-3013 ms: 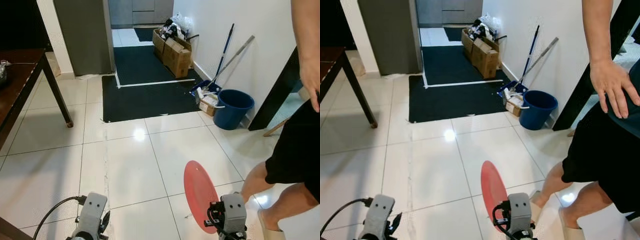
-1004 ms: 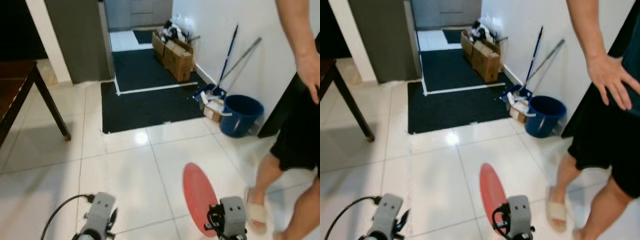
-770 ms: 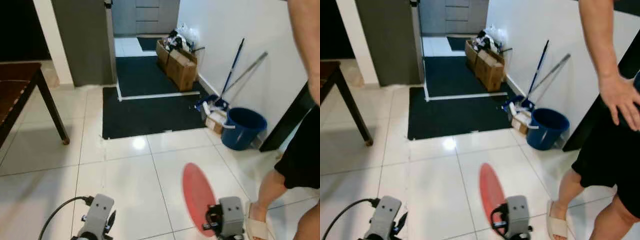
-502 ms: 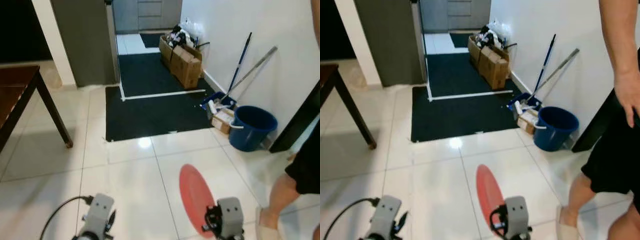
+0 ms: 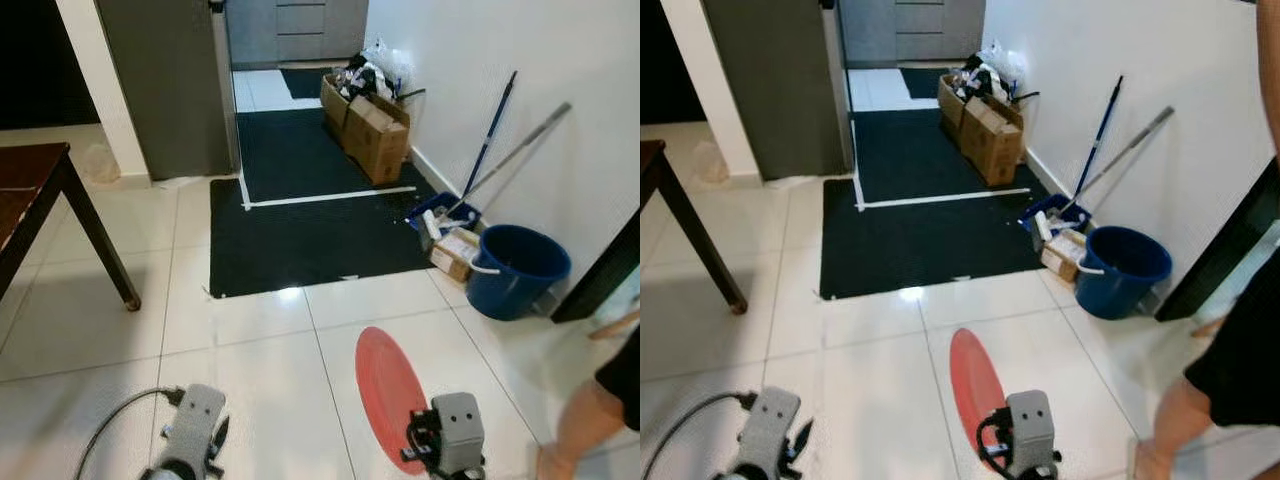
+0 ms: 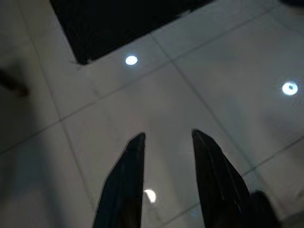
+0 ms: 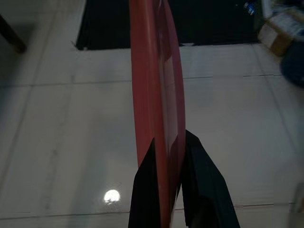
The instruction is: Setting the table
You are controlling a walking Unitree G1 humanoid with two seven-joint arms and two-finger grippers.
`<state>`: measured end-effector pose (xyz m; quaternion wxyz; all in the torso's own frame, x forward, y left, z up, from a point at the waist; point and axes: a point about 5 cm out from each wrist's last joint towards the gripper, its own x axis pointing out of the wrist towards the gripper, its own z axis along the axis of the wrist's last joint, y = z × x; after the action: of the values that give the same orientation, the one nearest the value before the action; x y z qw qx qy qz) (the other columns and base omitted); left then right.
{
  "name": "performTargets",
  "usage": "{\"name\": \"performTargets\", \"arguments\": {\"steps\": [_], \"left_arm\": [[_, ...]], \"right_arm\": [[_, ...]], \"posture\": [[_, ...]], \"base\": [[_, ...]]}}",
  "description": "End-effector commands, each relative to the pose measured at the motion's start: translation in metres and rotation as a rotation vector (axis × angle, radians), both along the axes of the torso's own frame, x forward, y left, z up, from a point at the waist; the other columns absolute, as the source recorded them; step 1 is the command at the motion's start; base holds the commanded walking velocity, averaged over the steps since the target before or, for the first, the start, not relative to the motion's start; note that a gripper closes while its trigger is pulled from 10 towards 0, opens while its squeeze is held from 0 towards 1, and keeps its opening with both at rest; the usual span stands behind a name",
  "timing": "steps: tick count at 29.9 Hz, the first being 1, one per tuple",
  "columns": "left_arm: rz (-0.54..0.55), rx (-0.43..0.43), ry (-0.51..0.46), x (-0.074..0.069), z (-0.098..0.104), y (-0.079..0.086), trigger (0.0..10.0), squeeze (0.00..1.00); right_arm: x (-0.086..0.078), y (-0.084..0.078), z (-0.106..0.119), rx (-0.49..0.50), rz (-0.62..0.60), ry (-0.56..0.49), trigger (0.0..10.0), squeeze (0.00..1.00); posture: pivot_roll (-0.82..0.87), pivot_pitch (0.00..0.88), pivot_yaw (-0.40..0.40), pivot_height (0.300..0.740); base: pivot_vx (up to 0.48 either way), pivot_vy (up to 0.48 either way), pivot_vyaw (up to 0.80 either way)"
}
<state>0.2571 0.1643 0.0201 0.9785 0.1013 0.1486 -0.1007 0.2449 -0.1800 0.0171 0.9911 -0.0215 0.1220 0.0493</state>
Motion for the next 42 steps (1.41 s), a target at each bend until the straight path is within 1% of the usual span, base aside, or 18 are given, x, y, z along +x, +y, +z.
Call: {"name": "performTargets", "arguments": {"steps": [1,42], "left_arm": [[0.015,0.021,0.041,-0.0084,-0.0091,0.0090,10.0,0.00],[0.015,0.026,0.036,-0.0081,-0.0070,0.0104,10.0,0.00]], "right_arm": [[-0.0014,0.0034,-0.0018,0.008,0.003,0.005,10.0,0.00],[-0.0005,0.0060,-0.0008,0.015,0.007,0.004,10.0,0.00]], "posture": [[-0.01,0.095,0.057,0.740],[0.01,0.107,0.061,0.740]], "base": [[0.360,0.000,0.00],[0.375,0.000,0.00]]}}
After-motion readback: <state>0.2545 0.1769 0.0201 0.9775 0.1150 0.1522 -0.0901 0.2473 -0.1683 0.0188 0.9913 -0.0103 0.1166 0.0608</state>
